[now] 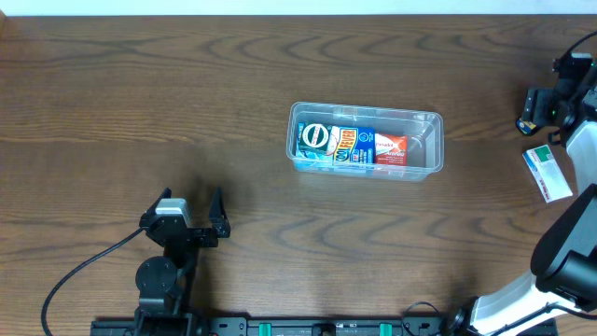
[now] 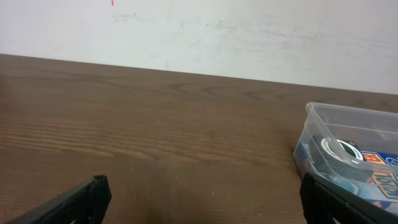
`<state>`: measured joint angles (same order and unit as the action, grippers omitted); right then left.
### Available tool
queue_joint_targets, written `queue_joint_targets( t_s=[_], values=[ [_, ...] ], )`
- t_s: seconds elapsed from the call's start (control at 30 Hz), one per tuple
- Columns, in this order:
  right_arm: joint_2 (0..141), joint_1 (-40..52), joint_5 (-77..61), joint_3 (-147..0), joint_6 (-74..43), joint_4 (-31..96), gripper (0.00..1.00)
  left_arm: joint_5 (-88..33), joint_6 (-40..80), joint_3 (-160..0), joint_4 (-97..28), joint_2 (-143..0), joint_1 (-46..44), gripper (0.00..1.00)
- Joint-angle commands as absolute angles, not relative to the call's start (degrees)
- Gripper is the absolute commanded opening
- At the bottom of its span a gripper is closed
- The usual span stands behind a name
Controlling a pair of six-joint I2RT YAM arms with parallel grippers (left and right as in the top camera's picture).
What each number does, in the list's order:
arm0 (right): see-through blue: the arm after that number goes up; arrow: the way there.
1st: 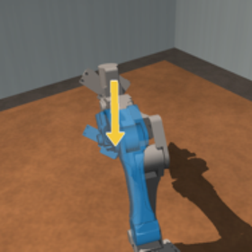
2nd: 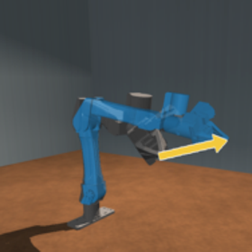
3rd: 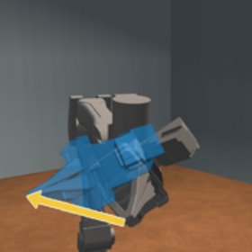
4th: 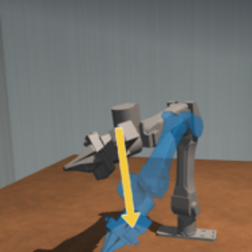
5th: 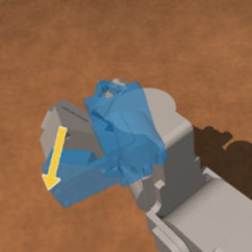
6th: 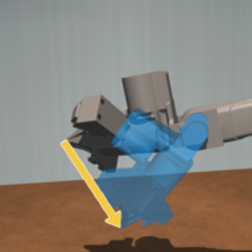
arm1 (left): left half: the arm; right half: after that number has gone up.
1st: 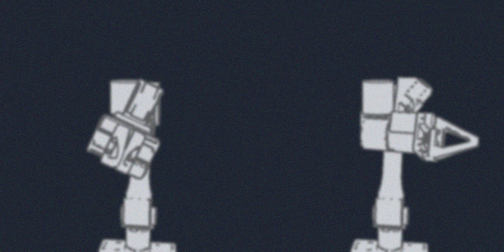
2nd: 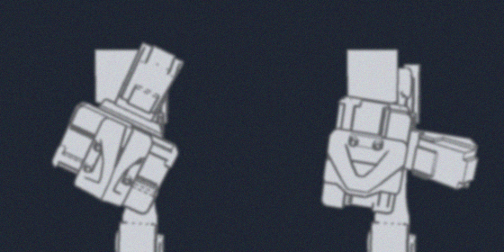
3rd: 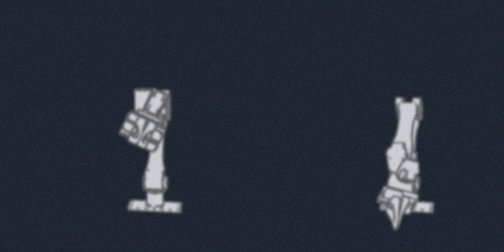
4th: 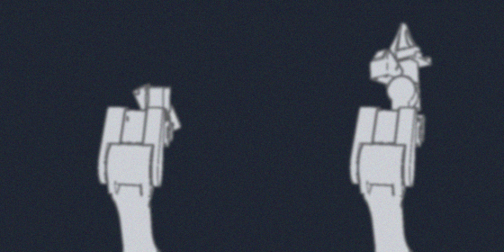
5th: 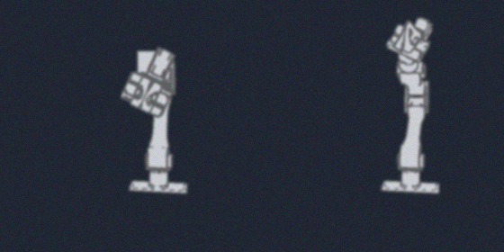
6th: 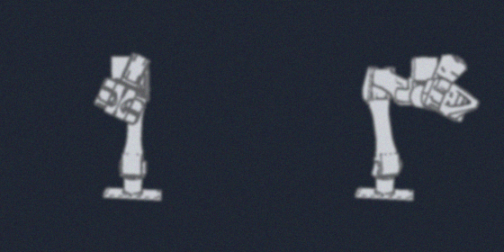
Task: Pack container
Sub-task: 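Move the right gripper over the small white-capped bottle and grasp it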
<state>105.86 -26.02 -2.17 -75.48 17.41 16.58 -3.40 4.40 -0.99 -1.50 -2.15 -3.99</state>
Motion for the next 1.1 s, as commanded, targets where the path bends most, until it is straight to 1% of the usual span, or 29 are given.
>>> queue_joint_targets(
  t_s=[0.0, 0.1, 0.2, 0.33, 0.5, 0.6, 0.73, 0.9, 1.0, 1.07],
  values=[
    [106.74, -27.51, -4.27, -75.75, 17.85, 16.14, 0.82, -2.96, 3.66, -0.23, -3.81, -2.11, -4.32, 0.98],
    [107.00, -28.51, -8.82, -75.75, 17.85, 15.90, 0.80, -2.96, 3.66, -0.23, -3.81, -2.11, -4.32, 0.98],
    [107.00, -29.10, -11.42, -75.75, 17.80, 15.88, 0.75, -2.96, 3.66, -0.23, -3.81, -2.11, -4.32, 0.98],
    [107.48, -29.58, -11.42, -75.75, 17.85, 16.05, 0.75, -2.94, 3.66, -0.23, -3.81, -2.11, -4.32, 0.98],
    [108.79, -29.61, -11.66, -75.75, 17.85, 16.25, 0.68, -2.94, 3.66, -0.23, -3.81, -2.11, -4.32, 0.98],
    [109.43, -29.61, -11.64, -75.75, 17.85, 16.14, 0.68, -2.96, 3.66, -0.23, -3.81, -2.11, -4.32, 0.98],
    [109.62, -29.65, -11.57, -75.75, 17.87, 15.81, 0.64, -2.96, 3.66, -0.23, -3.81, -2.11, -4.32, 0.98],
    [109.84, -29.71, -11.62, -75.75, 17.87, 14.76, 0.64, -2.96, 3.66, -0.23, -3.81, -2.11, -4.32, 0.98],
    [109.84, -29.71, -11.62, -75.75, 17.87, 13.89, 0.61, -2.94, 3.66, -0.23, -3.81, -2.11, -4.32, 0.98],
    [109.86, -29.71, -11.62, -75.75, 17.85, 13.87, 0.57, -2.96, 3.64, -0.23, -3.81, -2.11, -4.32, 0.98]
  ],
)
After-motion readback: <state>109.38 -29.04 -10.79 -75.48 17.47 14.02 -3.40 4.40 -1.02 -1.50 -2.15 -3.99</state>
